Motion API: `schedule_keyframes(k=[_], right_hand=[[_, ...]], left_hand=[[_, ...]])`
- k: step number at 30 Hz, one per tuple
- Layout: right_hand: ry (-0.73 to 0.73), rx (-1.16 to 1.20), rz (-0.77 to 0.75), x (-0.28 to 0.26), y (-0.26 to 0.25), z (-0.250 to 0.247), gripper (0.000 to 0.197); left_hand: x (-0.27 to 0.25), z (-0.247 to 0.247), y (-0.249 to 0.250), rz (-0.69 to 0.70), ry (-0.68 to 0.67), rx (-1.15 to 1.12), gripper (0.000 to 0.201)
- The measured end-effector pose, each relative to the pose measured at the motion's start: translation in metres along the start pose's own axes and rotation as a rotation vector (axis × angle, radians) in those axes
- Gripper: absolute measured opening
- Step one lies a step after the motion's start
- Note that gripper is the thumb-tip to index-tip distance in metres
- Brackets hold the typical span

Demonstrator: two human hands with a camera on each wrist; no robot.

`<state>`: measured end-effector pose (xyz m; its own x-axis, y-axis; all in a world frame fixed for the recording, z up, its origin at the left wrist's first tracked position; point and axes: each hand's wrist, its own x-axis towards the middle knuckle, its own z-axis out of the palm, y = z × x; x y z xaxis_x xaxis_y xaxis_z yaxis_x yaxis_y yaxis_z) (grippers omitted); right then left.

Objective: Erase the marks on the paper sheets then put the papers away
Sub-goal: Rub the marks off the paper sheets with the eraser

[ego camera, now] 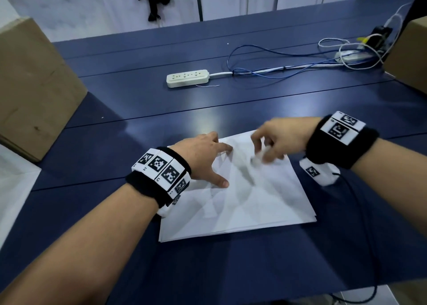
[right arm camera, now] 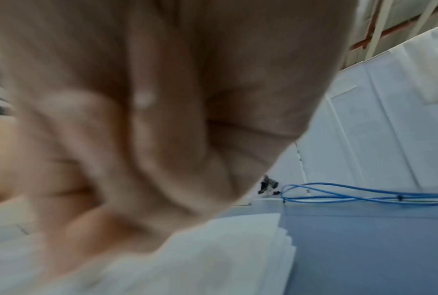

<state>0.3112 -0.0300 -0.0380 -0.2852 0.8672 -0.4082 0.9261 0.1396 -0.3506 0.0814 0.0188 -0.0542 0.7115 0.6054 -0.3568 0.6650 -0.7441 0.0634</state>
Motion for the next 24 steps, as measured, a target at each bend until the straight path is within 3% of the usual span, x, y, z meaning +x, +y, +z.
schedule_keyframes(k=[2, 4, 6, 9, 11, 14, 16, 18, 20, 24], right_hand=[[0.18, -0.068, 0.065, 0.014, 0.008, -0.006, 0.017], [0.247, -0.082, 0.083, 0.019, 0.014, -0.008, 0.016], [0.173, -0.041, 0.038, 0.011, 0.014, -0.004, 0.018], [-0.129, 0.093, -0.018, -0.013, 0.004, 0.004, 0.034], [-0.2, 0.093, -0.013, -0.016, 0.003, 0.005, 0.038], [0.004, 0.03, 0.016, 0.005, 0.009, -0.004, 0.021], [0.185, -0.042, 0.075, 0.019, 0.015, -0.01, 0.017], [0.271, -0.062, 0.104, 0.023, 0.017, -0.009, 0.015], [0.209, -0.036, 0.056, 0.014, 0.013, -0.005, 0.016], [-0.199, 0.104, -0.015, -0.016, -0.001, 0.002, 0.024]], left_hand=[[0.0, -0.002, 0.001, 0.002, -0.001, 0.001, 0.095], [0.0, -0.002, 0.002, -0.002, -0.003, 0.003, 0.096], [0.0, -0.001, 0.001, -0.005, -0.004, 0.001, 0.095], [0.0, -0.001, 0.0, -0.012, -0.009, 0.001, 0.097], [0.0, 0.0, 0.0, -0.014, -0.01, 0.004, 0.097], [0.0, 0.0, 0.0, -0.012, -0.01, 0.007, 0.096], [0.0, 0.0, 0.0, -0.018, -0.013, 0.005, 0.097], [0.0, 0.0, 0.001, -0.021, -0.018, 0.006, 0.097], [0.0, 0.0, 0.0, -0.019, -0.018, 0.007, 0.096], [0.001, 0.001, -0.002, -0.029, -0.03, 0.008, 0.098]])
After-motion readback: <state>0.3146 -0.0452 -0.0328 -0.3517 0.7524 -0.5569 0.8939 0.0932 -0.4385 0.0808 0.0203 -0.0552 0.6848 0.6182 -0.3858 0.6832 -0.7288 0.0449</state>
